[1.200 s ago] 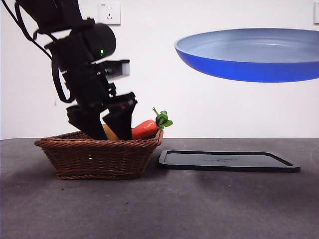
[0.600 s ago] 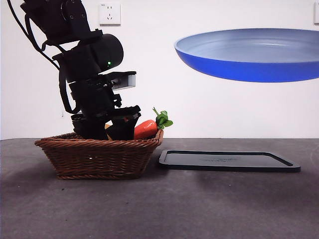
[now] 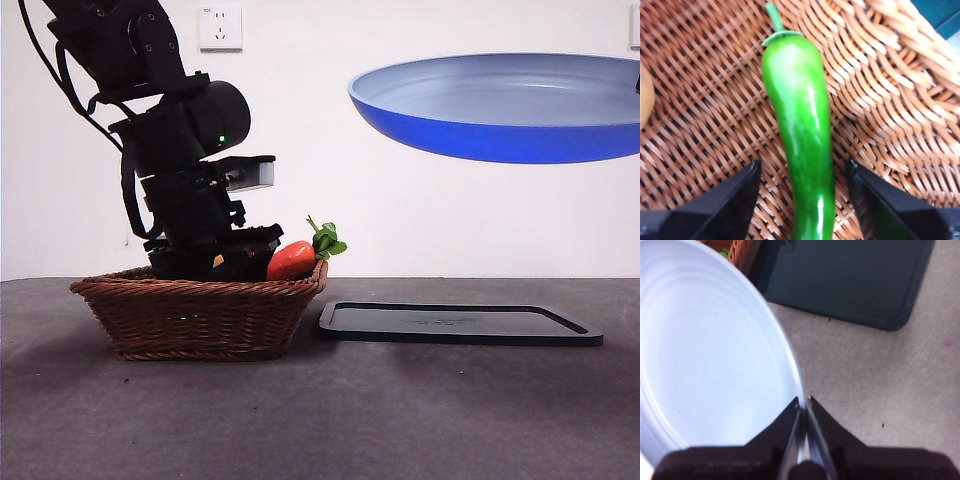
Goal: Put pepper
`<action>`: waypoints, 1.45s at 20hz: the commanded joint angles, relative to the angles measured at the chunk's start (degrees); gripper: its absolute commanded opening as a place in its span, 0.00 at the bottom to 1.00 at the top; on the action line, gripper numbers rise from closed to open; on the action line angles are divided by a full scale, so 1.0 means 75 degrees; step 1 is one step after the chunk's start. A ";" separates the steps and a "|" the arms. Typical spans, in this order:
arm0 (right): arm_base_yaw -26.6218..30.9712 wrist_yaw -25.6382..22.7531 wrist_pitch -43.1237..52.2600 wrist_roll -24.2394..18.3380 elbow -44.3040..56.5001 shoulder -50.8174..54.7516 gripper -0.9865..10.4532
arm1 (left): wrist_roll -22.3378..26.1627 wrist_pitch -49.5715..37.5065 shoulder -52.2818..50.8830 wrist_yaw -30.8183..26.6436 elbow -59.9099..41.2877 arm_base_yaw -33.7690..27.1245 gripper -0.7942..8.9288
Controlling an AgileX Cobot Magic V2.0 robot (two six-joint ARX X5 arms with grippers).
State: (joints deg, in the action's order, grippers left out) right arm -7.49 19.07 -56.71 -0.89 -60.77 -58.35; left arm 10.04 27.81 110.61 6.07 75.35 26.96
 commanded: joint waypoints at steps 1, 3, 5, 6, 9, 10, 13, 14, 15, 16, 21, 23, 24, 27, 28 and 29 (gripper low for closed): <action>-0.0009 0.0058 0.0131 0.0000 -0.0178 -0.0032 0.09 | 0.0029 -0.0099 0.0213 -0.0067 0.0131 0.0082 0.37; -0.0009 0.0058 0.0131 0.0000 -0.0178 -0.0032 0.09 | 0.0029 -0.0090 0.0213 -0.0219 0.0131 0.0082 0.31; -0.0009 0.0055 0.0134 0.0000 -0.0178 -0.0032 0.09 | 0.0026 -0.0108 0.0213 -0.0204 0.0131 0.0099 0.23; -0.0009 0.0052 0.0152 0.0000 -0.0178 -0.0032 0.09 | 0.0012 -0.0105 0.0213 -0.0204 0.0131 0.0096 0.21; -0.0009 0.0041 0.0195 0.0000 -0.0178 -0.0035 0.09 | 0.0012 -0.0093 0.0166 -0.0207 0.0149 0.0093 0.20; -0.0009 0.0044 0.0198 0.0000 -0.0178 -0.0041 0.09 | 0.0009 -0.0076 0.0119 -0.0207 0.0175 0.0093 0.20; -0.0009 0.0041 0.0210 0.0009 -0.0178 -0.0085 0.09 | 0.0000 0.0143 -0.0134 -0.0201 0.0350 0.0096 0.20; -0.0009 0.0041 0.0213 0.0029 -0.0178 -0.0114 0.09 | -0.0038 0.0245 -0.0248 -0.0195 0.0411 0.0099 0.20; -0.0009 0.0041 0.0213 0.0044 -0.0178 -0.0160 0.09 | -0.0140 0.0329 -0.0399 -0.0195 0.0460 0.0099 0.20; -0.0009 0.0041 0.0216 0.0061 -0.0178 -0.0213 0.09 | -0.0172 0.0399 -0.0554 -0.0163 0.0510 0.0099 0.20; -0.0009 0.0041 0.0364 0.0268 -0.0178 -0.0930 0.09 | -0.0204 0.0708 -0.1711 -0.0117 0.0522 0.0198 0.20; -0.0009 0.0061 0.0635 0.0501 -0.0178 -0.1445 0.09 | -0.0373 0.0731 -0.2189 0.0286 0.0522 0.0300 0.20; -0.0012 0.0067 0.0781 0.0609 -0.0178 -0.1714 0.09 | -0.0411 0.0699 -0.2390 0.0536 0.0522 0.0367 0.20; -0.0137 0.0318 0.1259 0.1043 -0.0178 -0.2658 0.09 | -0.0597 0.0490 -0.2795 0.1279 0.0522 0.0755 0.20; -0.0213 0.0600 0.1437 0.1206 -0.0178 -0.2926 0.09 | -0.0603 0.0423 -0.2809 0.1498 0.0522 0.0918 0.20; -0.0286 0.0766 0.1600 0.1378 -0.0178 -0.3174 0.09 | -0.0612 0.0405 -0.2798 0.1632 0.0522 0.1128 0.20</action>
State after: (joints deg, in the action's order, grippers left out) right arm -9.45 24.10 -45.17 7.29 -60.86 -81.78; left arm 5.96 31.20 88.33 17.56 78.41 34.70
